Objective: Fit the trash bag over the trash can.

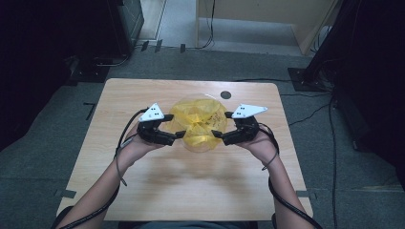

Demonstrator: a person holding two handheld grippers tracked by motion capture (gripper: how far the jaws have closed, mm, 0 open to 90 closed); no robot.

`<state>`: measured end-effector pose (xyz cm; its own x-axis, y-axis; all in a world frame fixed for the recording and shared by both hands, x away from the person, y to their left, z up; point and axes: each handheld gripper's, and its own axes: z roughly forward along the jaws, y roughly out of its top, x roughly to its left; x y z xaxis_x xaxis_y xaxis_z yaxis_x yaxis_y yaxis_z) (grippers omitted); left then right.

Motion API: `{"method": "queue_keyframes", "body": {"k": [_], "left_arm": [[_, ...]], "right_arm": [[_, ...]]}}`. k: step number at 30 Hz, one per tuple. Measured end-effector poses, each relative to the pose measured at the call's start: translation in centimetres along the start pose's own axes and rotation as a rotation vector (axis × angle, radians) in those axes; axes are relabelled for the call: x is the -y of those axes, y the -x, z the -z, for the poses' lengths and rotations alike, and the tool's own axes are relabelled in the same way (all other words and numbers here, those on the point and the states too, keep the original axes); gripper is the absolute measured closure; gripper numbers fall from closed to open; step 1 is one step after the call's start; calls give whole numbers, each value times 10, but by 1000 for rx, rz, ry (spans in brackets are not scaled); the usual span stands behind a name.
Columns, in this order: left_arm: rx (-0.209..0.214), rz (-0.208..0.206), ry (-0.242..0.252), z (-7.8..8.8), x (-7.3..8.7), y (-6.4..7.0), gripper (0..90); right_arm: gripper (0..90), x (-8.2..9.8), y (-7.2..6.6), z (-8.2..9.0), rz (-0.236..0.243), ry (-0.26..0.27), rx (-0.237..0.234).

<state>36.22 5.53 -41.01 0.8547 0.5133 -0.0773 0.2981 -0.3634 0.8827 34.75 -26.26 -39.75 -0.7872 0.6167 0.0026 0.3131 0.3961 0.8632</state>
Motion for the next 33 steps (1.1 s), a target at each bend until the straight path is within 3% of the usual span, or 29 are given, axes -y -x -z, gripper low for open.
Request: {"method": "queue_keyframes", "body": {"k": [7, 8, 13, 19, 28, 33], "left_arm": [[-11, -2, -18, -5, 6, -1, 187], [-13, -7, -17, -6, 7, -2, 189], [-23, -29, -15, -7, 11, -4, 226], [-31, -24, 1, -10, 15, -7, 242], [-41, -24, 2, -13, 23, -15, 245], [-13, -35, 23, -6, 20, -20, 256]], "right_arm": [[123, 3, 0, -5, -27, -17, 6], [151, 4, 1, -6, -35, -25, 4], [151, 11, -1, -16, -6, -85, 13], [168, 16, 0, -20, -3, -58, 26], [239, 23, 6, -21, 1, -66, 34], [253, 19, 11, -12, -20, -23, 16]]}}
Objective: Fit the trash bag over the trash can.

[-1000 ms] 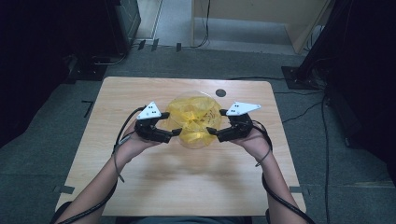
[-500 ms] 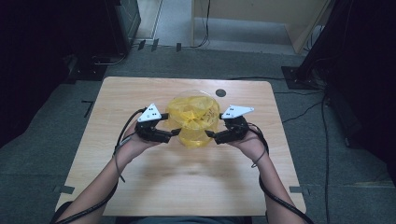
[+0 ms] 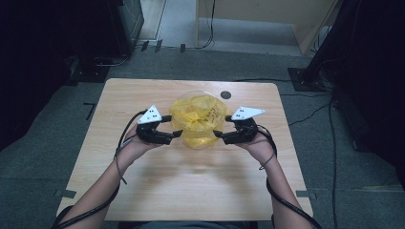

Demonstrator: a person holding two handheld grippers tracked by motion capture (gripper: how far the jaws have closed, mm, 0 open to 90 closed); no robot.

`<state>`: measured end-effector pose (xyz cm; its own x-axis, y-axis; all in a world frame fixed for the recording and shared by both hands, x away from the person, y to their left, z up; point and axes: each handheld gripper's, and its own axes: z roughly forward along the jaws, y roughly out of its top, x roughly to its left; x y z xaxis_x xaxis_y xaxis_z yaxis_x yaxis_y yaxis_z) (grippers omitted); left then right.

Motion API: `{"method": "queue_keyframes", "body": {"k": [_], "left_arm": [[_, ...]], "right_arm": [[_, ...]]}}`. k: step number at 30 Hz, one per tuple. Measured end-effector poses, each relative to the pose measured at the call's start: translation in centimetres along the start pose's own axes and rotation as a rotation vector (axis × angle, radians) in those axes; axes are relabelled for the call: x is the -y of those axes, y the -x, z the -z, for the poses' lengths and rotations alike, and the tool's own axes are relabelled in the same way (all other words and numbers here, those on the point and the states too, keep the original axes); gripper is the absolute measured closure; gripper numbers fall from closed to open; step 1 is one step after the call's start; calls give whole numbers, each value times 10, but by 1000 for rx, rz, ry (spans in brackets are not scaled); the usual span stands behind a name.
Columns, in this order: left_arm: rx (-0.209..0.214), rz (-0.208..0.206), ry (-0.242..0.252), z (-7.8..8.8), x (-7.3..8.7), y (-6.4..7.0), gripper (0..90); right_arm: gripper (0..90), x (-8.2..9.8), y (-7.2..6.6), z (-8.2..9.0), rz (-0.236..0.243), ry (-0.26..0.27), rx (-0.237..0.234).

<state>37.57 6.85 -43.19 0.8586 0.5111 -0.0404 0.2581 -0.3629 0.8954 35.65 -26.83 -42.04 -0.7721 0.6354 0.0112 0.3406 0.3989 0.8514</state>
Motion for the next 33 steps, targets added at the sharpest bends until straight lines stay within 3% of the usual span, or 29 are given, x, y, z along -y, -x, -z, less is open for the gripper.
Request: {"method": "queue_keyframes", "body": {"k": [6, 8, 10, 13, 15, 18, 20, 25, 33], "left_arm": [[8, 20, 42, 15, -8, -7, 264], [1, 8, 50, 19, -11, -8, 281], [4, 6, 62, 21, -13, -9, 343], [6, -2, 72, 25, -16, -9, 380], [4, -21, 83, 26, -20, -8, 445], [-5, -37, 90, 26, -24, -6, 476], [7, -38, 98, 25, -27, -6, 521], [3, -51, 79, 19, -31, -6, 523], [18, -27, 87, 9, -37, -16, 473]], "right_arm": [[245, -1, 10, 17, -4, 17, -25], [246, -1, 12, 19, -12, 29, -24], [311, -3, 17, 28, -45, 85, -37], [347, -5, 18, 33, -58, 124, -54], [417, -9, 19, 39, -55, 170, -12], [430, -12, 17, 40, -62, 208, 5], [443, -18, 14, 39, -39, 244, 4], [437, -25, 10, 27, 15, 207, -14], [427, -35, 12, 12, 3, 166, -49]]}}
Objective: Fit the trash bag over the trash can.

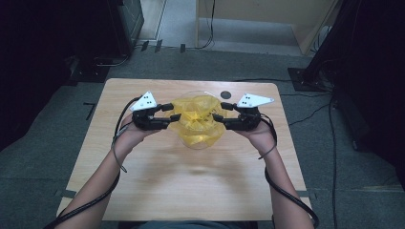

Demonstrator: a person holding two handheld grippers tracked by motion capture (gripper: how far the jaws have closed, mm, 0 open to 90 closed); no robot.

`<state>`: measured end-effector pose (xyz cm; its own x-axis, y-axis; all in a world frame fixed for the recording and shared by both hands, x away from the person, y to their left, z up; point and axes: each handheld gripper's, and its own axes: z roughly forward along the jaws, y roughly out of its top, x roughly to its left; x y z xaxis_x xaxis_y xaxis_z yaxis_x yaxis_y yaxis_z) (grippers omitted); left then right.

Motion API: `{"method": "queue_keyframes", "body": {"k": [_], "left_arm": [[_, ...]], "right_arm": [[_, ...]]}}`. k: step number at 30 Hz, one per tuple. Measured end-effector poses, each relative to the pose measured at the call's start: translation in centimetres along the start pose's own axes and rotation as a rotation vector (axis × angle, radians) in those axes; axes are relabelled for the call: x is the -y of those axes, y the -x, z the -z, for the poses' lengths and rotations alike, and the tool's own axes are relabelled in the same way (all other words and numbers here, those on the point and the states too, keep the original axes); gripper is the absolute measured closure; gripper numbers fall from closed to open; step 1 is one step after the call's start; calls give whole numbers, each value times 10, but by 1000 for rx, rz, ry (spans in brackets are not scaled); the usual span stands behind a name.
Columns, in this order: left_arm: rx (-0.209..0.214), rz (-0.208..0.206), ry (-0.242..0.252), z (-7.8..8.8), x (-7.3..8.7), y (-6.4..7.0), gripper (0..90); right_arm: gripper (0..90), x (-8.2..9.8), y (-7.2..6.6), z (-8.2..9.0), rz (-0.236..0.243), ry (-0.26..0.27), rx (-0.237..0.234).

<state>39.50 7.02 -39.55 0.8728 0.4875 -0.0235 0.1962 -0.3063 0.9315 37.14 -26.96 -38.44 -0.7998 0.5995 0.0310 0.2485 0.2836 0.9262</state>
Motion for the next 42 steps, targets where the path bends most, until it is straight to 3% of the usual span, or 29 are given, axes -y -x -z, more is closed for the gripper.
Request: {"method": "queue_keyframes", "body": {"k": [2, 5, 7, 12, 24, 32, 37, 42], "left_arm": [[3, 6, 3, -2, -1, -3, 469], [9, 22, 7, -5, -1, -8, 462], [17, 43, 18, -6, -1, -12, 457], [-5, 45, 9, -12, -1, -22, 449], [-19, 45, -1, -27, -1, -27, 423], [-21, 45, -8, -31, 2, -27, 418], [-24, 51, -6, -31, 4, -27, 423], [-21, 70, 0, -32, 5, -28, 422]], "right_arm": [[437, -1, 1, -6, -21, -21, -25], [436, -2, 3, -15, -3, -54, -36], [416, -3, 4, -19, 2, -72, -31], [383, -6, 12, -25, 12, -89, -8], [335, -7, 24, -33, 28, -78, 52], [335, -4, 27, -32, 9, -60, 76], [325, -2, 29, -34, 0, -42, 115], [317, 5, 32, -37, -40, -57, 115]]}}
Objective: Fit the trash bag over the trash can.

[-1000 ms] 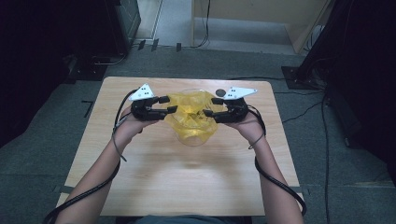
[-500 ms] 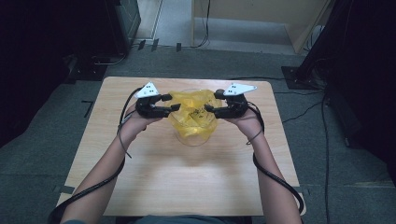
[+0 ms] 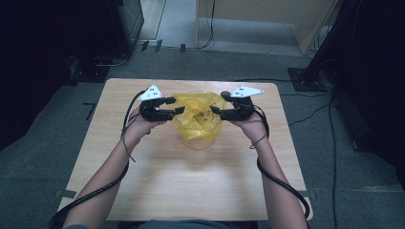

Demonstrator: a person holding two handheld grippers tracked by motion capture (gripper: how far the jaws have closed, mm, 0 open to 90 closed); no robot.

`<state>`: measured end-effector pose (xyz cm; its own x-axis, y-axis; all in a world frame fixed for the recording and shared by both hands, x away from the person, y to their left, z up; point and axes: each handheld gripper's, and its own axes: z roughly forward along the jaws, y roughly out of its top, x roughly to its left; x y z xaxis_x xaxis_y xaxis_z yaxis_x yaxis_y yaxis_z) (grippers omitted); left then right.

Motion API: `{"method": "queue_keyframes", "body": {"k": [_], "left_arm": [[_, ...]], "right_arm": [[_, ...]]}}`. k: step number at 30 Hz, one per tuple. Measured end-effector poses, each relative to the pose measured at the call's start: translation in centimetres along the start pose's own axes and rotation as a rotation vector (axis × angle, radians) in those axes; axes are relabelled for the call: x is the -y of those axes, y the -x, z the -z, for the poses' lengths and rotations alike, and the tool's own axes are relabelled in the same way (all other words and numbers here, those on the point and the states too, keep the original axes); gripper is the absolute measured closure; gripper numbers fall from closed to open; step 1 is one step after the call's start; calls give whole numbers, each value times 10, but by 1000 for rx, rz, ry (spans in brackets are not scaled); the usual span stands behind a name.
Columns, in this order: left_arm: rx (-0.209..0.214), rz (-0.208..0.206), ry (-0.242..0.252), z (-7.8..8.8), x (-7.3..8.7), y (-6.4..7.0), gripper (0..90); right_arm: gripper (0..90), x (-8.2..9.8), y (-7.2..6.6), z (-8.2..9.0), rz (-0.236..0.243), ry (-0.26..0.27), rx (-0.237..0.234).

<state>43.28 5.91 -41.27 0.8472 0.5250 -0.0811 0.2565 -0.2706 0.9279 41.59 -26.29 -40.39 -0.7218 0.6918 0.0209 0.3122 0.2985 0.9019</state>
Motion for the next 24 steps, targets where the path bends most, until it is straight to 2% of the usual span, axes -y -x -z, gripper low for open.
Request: {"method": "queue_keyframes", "body": {"k": [8, 19, 24], "left_arm": [[14, 24, -3, 1, 1, -1, 423], [19, 13, -22, 7, 1, 6, 429], [16, -6, -47, 16, 2, 12, 428]], "right_arm": [[350, 3, -4, -5, 1, -30, -37], [371, 7, -10, -4, -6, -47, -69], [371, 9, -16, -3, 1, -48, -84]]}}
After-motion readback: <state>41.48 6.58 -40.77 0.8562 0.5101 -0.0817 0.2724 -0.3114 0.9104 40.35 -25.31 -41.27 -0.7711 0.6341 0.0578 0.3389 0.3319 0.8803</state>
